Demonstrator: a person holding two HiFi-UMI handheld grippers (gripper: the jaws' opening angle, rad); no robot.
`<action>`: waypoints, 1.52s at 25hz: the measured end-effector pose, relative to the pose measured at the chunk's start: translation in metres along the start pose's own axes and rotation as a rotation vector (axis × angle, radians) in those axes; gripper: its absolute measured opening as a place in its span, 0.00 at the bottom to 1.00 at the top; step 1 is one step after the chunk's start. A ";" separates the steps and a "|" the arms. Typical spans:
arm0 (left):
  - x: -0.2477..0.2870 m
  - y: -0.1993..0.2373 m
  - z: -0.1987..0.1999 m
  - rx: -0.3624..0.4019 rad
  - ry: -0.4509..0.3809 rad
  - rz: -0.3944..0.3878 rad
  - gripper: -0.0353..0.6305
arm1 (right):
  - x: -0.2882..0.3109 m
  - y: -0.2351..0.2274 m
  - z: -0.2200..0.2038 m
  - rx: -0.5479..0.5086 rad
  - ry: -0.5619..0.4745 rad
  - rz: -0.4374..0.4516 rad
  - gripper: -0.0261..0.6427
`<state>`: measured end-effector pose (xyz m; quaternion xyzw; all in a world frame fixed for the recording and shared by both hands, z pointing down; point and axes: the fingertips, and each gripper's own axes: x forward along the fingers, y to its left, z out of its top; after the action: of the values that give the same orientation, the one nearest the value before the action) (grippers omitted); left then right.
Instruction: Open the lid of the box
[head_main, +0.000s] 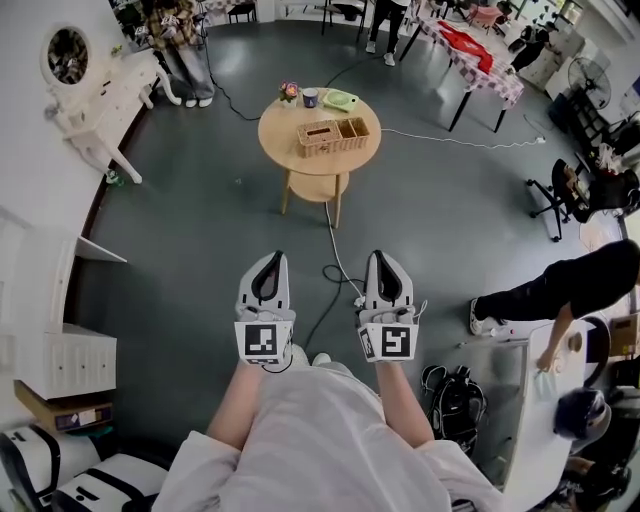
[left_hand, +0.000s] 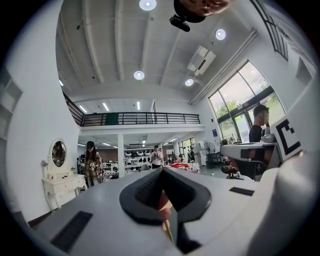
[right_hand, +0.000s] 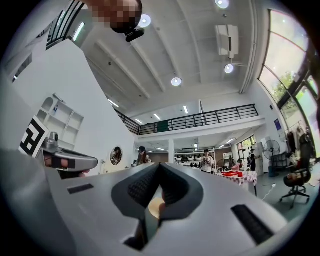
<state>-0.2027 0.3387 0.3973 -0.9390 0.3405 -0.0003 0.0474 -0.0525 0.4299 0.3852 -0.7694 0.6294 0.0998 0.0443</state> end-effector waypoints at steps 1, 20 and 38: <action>0.001 -0.002 -0.002 -0.001 0.006 0.006 0.04 | 0.000 -0.003 -0.004 0.001 0.006 0.004 0.02; 0.187 0.076 -0.042 -0.005 0.031 0.031 0.04 | 0.194 -0.055 -0.075 -0.014 0.062 0.027 0.02; 0.393 0.143 -0.062 -0.024 0.042 -0.024 0.04 | 0.394 -0.134 -0.152 0.030 0.126 -0.019 0.02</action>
<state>0.0055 -0.0269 0.4335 -0.9434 0.3299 -0.0162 0.0291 0.1674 0.0496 0.4432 -0.7793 0.6250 0.0415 0.0170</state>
